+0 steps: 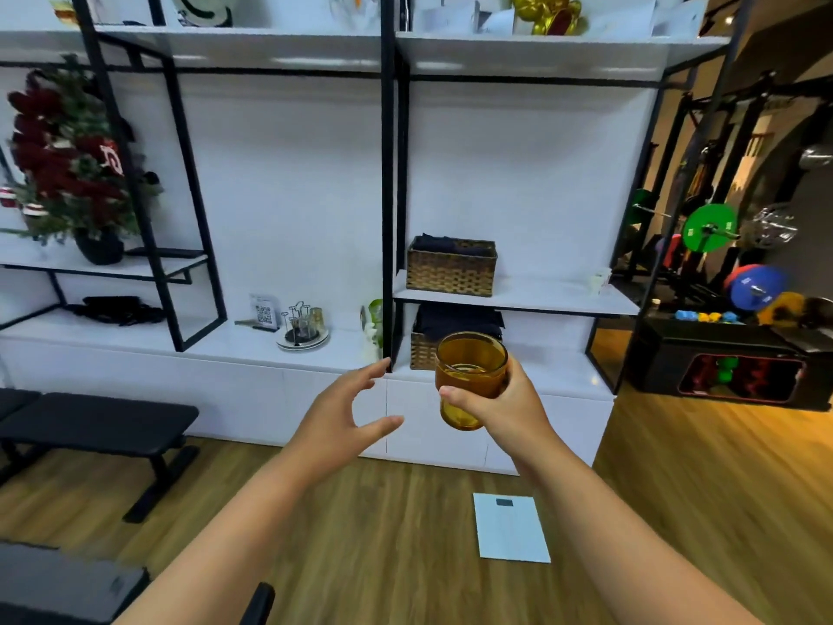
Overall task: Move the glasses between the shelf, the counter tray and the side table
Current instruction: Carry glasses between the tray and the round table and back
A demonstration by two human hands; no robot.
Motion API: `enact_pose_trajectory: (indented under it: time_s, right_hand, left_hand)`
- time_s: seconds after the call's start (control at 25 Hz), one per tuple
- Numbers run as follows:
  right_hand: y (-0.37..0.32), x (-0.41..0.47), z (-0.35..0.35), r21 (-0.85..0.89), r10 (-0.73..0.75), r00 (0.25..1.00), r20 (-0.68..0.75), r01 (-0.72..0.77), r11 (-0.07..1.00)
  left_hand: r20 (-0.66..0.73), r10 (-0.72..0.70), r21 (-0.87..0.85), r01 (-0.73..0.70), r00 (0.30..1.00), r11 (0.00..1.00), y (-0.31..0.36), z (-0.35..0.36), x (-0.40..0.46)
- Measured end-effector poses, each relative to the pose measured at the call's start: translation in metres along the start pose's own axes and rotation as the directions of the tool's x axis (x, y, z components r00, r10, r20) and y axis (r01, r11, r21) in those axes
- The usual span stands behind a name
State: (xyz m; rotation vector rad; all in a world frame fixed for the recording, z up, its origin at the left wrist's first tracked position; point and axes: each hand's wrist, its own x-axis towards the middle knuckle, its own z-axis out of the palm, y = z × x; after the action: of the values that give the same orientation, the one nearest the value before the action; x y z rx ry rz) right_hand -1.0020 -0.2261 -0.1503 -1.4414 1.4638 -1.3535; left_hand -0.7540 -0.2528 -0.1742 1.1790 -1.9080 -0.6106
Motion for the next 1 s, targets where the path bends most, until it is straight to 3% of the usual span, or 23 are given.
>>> enact_pose_trajectory:
  time_s: [0.36,0.68,1.0]
  right_hand:
    - [0.043,0.148,0.013,0.072,0.002,0.981,0.193,-0.016,0.997]
    - [0.067,0.273,0.1,0.091,-0.005,0.965,0.26,-0.02,0.996]
    - [0.089,0.409,0.211,0.112,0.0,0.968,0.251,-0.029,0.993]
  left_hand:
    - [-0.097,-0.145,0.002,0.146,0.985,0.989,-0.05,0.035,0.106]
    - [-0.096,-0.168,-0.062,0.163,0.981,0.985,-0.14,0.043,0.219]
    - [-0.086,-0.174,-0.126,0.162,0.981,0.979,-0.231,0.009,0.336]
